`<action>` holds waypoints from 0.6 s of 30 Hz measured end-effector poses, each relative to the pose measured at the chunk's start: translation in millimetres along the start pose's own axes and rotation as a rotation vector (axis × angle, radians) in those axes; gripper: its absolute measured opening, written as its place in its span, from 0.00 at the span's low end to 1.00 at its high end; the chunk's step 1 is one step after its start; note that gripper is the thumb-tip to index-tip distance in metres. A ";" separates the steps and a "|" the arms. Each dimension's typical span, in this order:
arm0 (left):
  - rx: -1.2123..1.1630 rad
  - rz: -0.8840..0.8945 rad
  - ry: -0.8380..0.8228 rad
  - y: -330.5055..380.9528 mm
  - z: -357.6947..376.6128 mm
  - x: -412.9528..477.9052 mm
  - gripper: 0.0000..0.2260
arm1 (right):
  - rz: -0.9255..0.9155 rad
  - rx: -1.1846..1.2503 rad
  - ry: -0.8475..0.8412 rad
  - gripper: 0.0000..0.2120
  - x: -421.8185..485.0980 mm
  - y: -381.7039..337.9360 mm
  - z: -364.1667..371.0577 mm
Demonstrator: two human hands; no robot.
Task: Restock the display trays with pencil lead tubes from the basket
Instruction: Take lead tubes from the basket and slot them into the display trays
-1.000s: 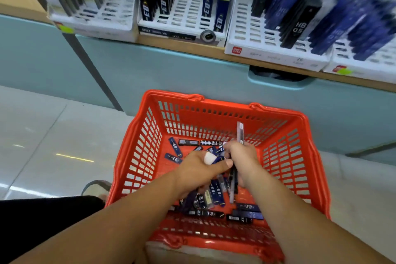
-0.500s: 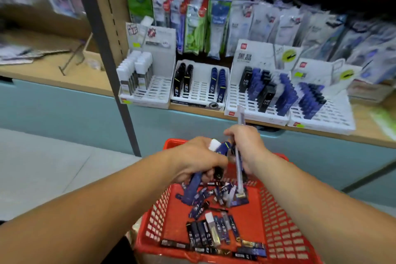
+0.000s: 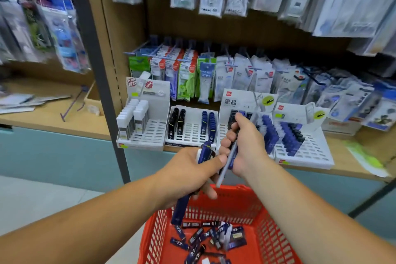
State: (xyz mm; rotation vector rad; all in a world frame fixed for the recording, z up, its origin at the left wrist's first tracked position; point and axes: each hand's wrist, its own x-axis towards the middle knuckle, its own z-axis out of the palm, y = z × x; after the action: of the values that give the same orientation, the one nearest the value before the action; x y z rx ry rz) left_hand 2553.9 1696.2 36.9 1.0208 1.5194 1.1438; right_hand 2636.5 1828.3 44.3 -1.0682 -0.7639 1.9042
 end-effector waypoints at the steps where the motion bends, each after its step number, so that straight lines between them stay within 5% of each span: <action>1: 0.002 0.008 -0.006 2.8 0.2 1.9 0.13 | -0.035 0.007 0.033 0.17 4.3 -0.1 3.8; 8: 0.095 0.043 -0.001 15.6 -11.9 27.9 0.07 | -0.150 -0.026 0.109 0.16 38.9 -1.5 12.5; 12: 0.089 0.043 -0.019 18.1 -32.2 33.3 0.04 | -0.255 -0.365 0.196 0.19 61.2 8.8 7.5; 18: 0.006 -0.032 0.038 16.1 -59.2 35.2 0.04 | -0.132 -0.611 -0.226 0.24 42.2 7.8 11.2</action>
State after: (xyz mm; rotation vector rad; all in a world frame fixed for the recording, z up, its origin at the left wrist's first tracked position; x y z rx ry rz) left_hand 2490.1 1722.4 52.6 0.9801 1.5649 1.1429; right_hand 2610.4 1859.6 26.6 -1.1248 -1.5745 1.7321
